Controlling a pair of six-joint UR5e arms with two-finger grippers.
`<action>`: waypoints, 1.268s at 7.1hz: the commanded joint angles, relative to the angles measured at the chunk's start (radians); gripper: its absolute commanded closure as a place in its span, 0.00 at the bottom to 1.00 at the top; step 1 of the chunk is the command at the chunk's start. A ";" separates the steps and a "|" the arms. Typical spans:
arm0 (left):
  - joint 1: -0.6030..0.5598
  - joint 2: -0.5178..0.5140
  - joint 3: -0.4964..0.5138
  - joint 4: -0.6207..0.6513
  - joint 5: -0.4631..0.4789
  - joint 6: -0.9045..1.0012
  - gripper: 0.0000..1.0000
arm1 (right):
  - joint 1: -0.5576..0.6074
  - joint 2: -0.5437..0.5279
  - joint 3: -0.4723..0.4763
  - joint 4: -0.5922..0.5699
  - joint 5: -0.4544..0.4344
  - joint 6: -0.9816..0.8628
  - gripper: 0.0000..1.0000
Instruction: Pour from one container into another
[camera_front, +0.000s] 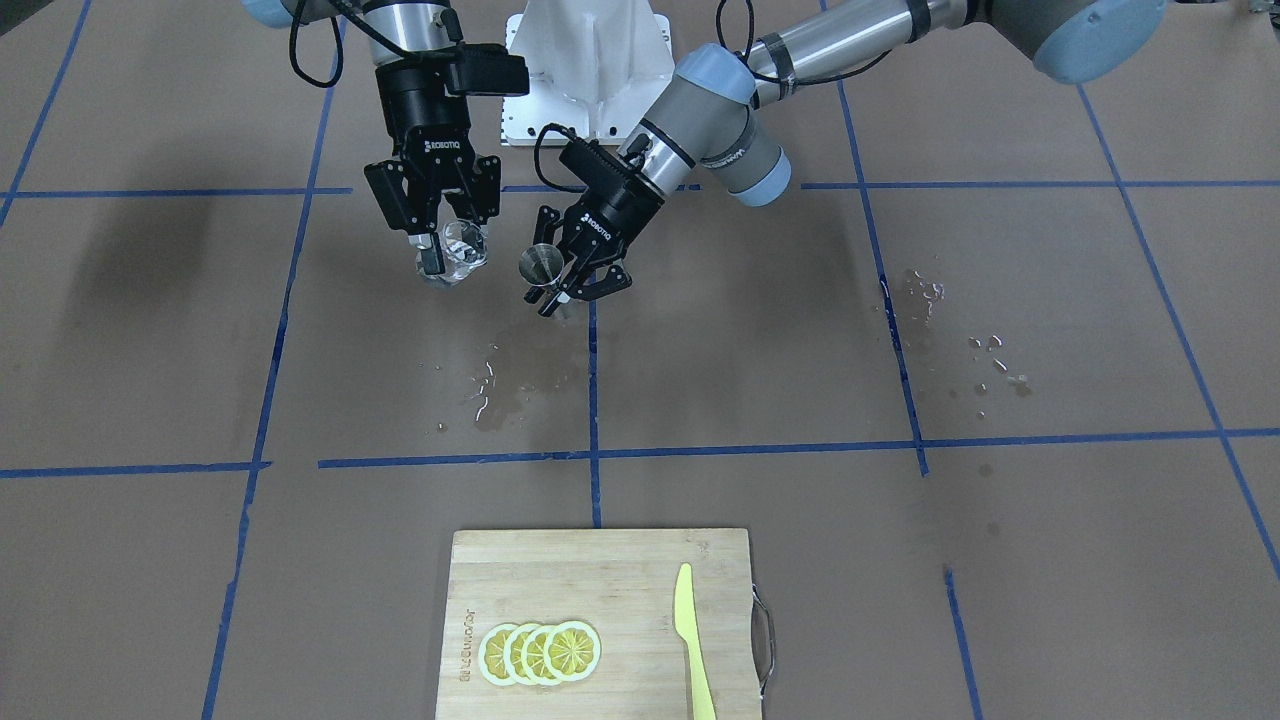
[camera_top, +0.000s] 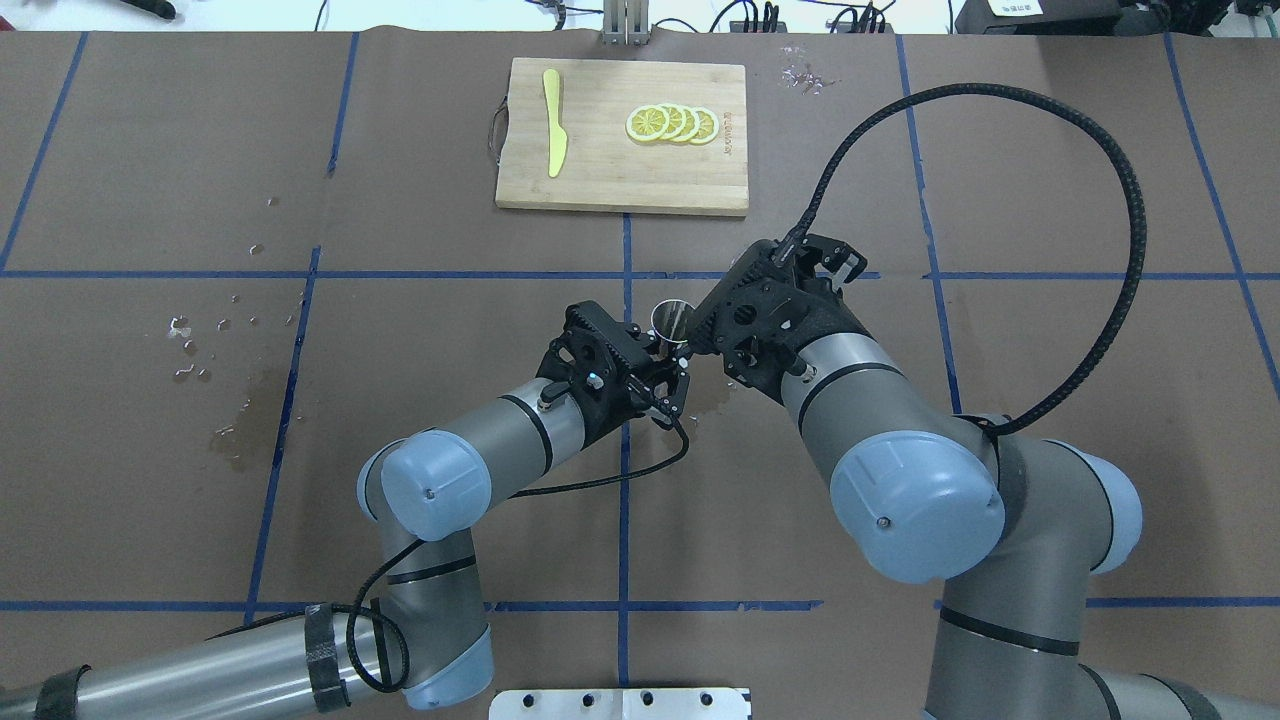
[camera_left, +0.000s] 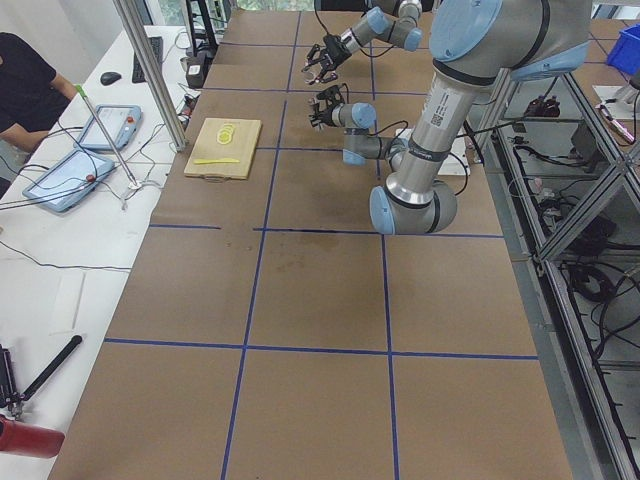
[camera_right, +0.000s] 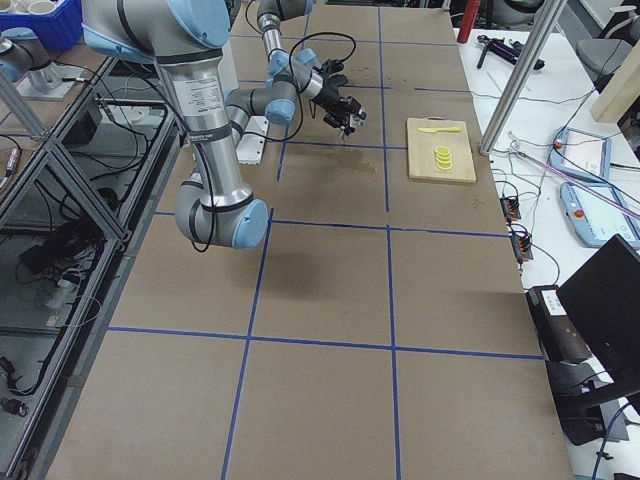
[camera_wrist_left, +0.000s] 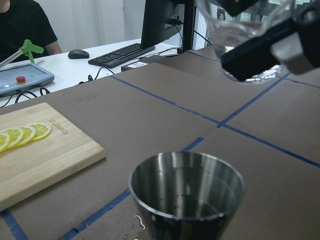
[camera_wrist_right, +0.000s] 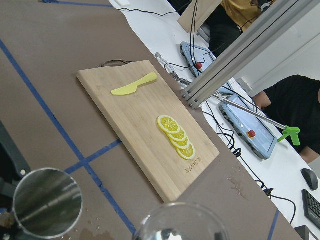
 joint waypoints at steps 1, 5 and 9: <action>0.006 -0.009 0.005 0.000 0.000 0.000 1.00 | -0.003 0.026 -0.003 -0.052 -0.023 -0.024 1.00; 0.008 -0.011 0.003 -0.001 0.000 0.000 1.00 | -0.004 0.069 -0.031 -0.081 -0.048 -0.091 1.00; 0.008 -0.012 0.005 -0.001 0.000 0.000 1.00 | -0.016 0.087 -0.036 -0.080 -0.089 -0.187 1.00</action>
